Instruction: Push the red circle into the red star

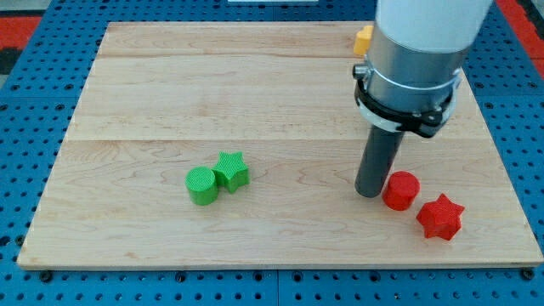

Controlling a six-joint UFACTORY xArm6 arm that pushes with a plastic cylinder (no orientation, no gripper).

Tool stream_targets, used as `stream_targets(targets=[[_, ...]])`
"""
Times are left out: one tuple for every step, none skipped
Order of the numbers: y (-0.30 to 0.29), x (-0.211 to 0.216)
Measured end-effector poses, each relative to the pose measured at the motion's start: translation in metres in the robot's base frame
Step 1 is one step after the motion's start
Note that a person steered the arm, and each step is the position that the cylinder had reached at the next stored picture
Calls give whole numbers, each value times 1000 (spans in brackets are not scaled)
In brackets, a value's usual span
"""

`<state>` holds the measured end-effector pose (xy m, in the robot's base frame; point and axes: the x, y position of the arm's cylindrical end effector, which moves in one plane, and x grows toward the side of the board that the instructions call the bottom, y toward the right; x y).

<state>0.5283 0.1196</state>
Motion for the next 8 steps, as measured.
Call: stream_targets(targets=[[2,-20],[50,-7],[50,-7],[77,-39],[154,19],[162,85],[116,90],[106,90]])
